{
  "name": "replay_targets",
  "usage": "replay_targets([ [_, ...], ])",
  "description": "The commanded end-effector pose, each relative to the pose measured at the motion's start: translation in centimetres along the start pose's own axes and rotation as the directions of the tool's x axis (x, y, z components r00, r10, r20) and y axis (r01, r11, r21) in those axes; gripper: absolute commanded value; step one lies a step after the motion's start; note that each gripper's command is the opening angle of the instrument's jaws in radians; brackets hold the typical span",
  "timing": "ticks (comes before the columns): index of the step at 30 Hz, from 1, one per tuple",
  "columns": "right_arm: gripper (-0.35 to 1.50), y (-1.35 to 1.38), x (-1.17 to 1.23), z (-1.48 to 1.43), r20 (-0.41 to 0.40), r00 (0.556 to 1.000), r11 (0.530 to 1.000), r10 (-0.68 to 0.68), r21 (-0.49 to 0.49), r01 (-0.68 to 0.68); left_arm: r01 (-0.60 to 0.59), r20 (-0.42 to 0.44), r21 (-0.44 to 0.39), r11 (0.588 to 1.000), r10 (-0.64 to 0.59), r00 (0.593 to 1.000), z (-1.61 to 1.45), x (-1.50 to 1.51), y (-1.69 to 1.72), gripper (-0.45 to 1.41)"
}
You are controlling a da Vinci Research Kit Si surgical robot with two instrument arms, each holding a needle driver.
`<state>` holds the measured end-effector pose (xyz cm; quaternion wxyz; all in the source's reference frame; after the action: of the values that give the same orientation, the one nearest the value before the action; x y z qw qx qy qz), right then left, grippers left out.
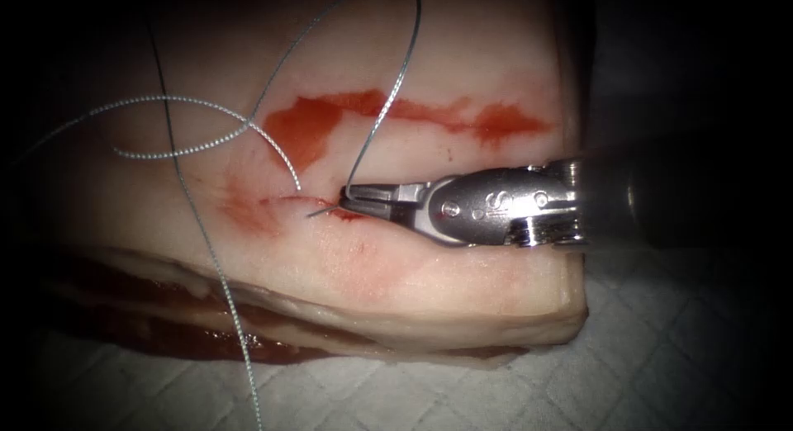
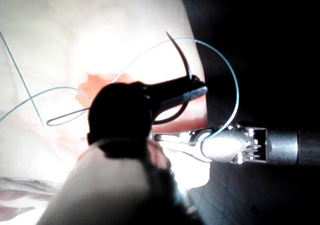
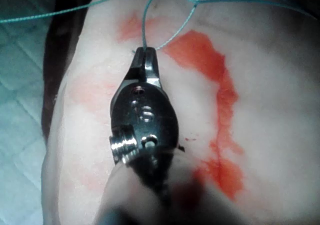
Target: Wound Closure
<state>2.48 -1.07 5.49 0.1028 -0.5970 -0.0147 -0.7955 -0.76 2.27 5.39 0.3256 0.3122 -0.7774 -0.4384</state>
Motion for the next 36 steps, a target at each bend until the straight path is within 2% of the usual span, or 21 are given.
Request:
replay_targets([
  [1, -0.35, -0.29, -0.05, -0.22, 0.009, 1.0, 1.0, -0.012, 0.028, 0.012, -0.002, 0.0, 0.002, 1.0, 0.002, 1.0, 0.04, 0.05, 0.07, -0.45],
  [4, -0.35, -0.64, -0.2, -0.63, 0.026, 0.999, 0.994, -0.04, 0.102, 0.037, -0.002, 0.0, 0.002, 1.0, 0.002, 1.0, 0.04, 0.05, 0.07, -0.45],
  [5, -0.35, -0.84, -0.3, -0.87, 0.04, 0.997, 0.988, -0.062, 0.148, 0.055, -0.002, 0.0, 0.002, 1.0, 0.002, 1.0, 0.04, 0.05, 0.07, -0.45],
  [12, -0.35, -1.32, -0.64, -1.41, 0.052, 0.989, 0.934, -0.14, 0.337, 0.115, -0.002, 0.0, 0.002, 1.0, 0.002, 1.0, 0.04, 0.05, 0.07, -0.45],
  [16, -0.35, -1.4, -0.69, -1.49, 0.03, 0.988, 0.912, -0.149, 0.39, 0.125, -0.001, 0.0, 0.002, 1.0, 0.001, 1.0, 0.04, 0.05, 0.07, -0.45],
  [19, -0.3, -1.38, -0.63, -1.4, -0.006, 0.989, 0.892, -0.148, 0.431, 0.136, -0.001, 0.0, 0.002, 1.0, 0.001, 1.0, 0.04, 0.05, 0.07, -0.45],
  [20, 0.1, -1.27, -0.51, -1.26, 0.007, 0.993, 0.885, -0.115, 0.454, 0.099, -0.001, 0.001, 0.001, 1.0, 0.001, 1.0, 0.04, 0.05, 0.08, -0.45],
  [23, 0.22, -0.98, -0.27, -1.03, 0.073, 0.997, 0.912, -0.037, 0.409, 0.004, -0.001, 0.001, 0.001, 1.0, 0.001, 1.0, 0.04, 0.05, 0.08, -0.45],
  [25, 0.49, -0.73, -0.08, -0.84, 0.075, 0.997, 0.932, -0.02, 0.361, -0.009, -0.002, 0.001, 0.001, 1.0, 0.002, 1.0, 0.04, 0.05, 0.08, -0.45],
  [27, 0.64, -0.46, 0.1, -0.66, 0.058, 0.998, 0.951, 0.016, 0.308, -0.033, -0.001, 0.001, 0.001, 1.0, 0.001, 1.0, 0.04, 0.05, 0.08, -0.45],
  [29, 0.68, -0.21, 0.23, -0.55, 0.049, 0.997, 0.966, 0.053, 0.249, -0.064, -0.001, 0.001, 0.001, 1.0, 0.001, 1.0, 0.04, 0.05, 0.08, -0.45],
  [30, 0.64, 0.05, 0.35, -0.47, 0.019, 0.998, 0.981, 0.064, 0.183, -0.066, -0.001, 0.001, 0.001, 1.0, 0.001, 1.0, 0.04, 0.05, 0.08, -0.45],
  [33, 0.54, 0.38, 0.43, -0.34, -0.017, 0.994, 0.988, 0.104, 0.116, -0.101, -0.002, 0.001, 0.001, 1.0, 0.002, 1.0, 0.04, 0.06, 0.08, -0.45],
  [34, 0.66, 0.43, 0.43, -0.31, -0.014, 0.994, 0.988, 0.106, 0.11, -0.104, -0.002, 0.001, 0.001, 1.0, 0.002, 1.0, 0.04, 0.06, 0.08, -0.45],
  [35, 0.69, 0.47, 0.42, -0.28, -0.012, 0.995, 0.989, 0.104, 0.105, -0.102, -0.002, 0.001, 0.001, 1.0, 0.002, 1.0, 0.04, 0.06, 0.08, -0.45],
  [36, 0.54, 0.49, 0.4, -0.22, -0.011, 0.995, 0.99, 0.102, 0.1, -0.101, -0.002, 0.001, 0.001, 1.0, 0.002, 1.0, 0.04, 0.06, 0.07, -0.45],
])
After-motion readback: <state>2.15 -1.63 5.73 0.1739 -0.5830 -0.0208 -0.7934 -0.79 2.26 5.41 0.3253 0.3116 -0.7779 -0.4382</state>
